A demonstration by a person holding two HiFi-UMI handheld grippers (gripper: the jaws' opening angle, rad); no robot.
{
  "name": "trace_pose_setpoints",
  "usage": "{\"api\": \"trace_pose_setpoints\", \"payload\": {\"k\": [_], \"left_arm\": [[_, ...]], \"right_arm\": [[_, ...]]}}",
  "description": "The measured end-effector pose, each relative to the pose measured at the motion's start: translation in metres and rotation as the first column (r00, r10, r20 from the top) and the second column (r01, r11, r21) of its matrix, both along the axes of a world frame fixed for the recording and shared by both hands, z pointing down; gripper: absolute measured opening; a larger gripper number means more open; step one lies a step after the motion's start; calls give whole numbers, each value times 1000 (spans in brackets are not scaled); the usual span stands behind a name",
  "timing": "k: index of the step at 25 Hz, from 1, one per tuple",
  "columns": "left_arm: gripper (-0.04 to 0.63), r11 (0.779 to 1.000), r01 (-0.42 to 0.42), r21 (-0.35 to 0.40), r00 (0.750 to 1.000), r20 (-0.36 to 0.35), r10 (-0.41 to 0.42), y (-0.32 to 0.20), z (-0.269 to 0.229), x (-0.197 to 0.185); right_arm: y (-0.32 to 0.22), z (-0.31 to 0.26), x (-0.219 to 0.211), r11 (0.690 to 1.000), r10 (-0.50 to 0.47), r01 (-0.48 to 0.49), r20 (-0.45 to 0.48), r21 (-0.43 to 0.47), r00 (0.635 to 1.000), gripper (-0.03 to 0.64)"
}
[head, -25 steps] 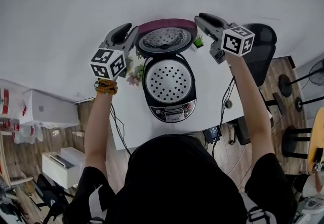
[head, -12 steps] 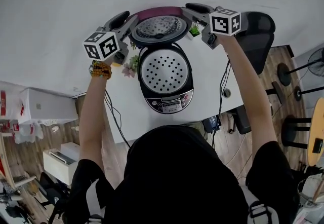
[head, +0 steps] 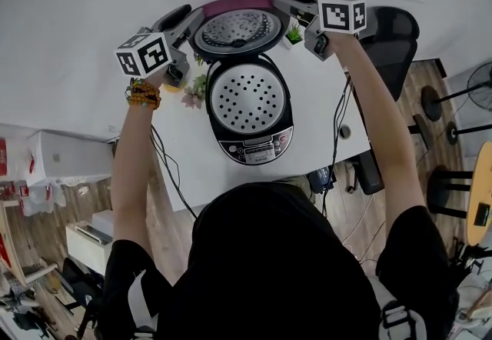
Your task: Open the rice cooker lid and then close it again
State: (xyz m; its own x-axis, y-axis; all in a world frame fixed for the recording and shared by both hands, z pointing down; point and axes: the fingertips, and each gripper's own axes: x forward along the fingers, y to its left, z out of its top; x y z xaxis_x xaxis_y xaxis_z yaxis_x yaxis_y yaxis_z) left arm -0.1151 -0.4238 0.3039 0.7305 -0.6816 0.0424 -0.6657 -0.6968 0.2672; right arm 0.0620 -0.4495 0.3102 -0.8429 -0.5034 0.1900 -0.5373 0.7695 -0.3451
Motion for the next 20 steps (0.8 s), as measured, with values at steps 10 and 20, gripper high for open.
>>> {"api": "trace_pose_setpoints", "payload": {"k": [10,20], "left_arm": [[195,999,7,-46,1000,-18,-8,0,5,-2],[199,998,28,-49,999,-21,-29,15,3,-2]], "right_arm": [[0,3,1,997,48,-47,26,-62,998,161],[13,0,1,996,55,-51,44,-78,998,164]]}}
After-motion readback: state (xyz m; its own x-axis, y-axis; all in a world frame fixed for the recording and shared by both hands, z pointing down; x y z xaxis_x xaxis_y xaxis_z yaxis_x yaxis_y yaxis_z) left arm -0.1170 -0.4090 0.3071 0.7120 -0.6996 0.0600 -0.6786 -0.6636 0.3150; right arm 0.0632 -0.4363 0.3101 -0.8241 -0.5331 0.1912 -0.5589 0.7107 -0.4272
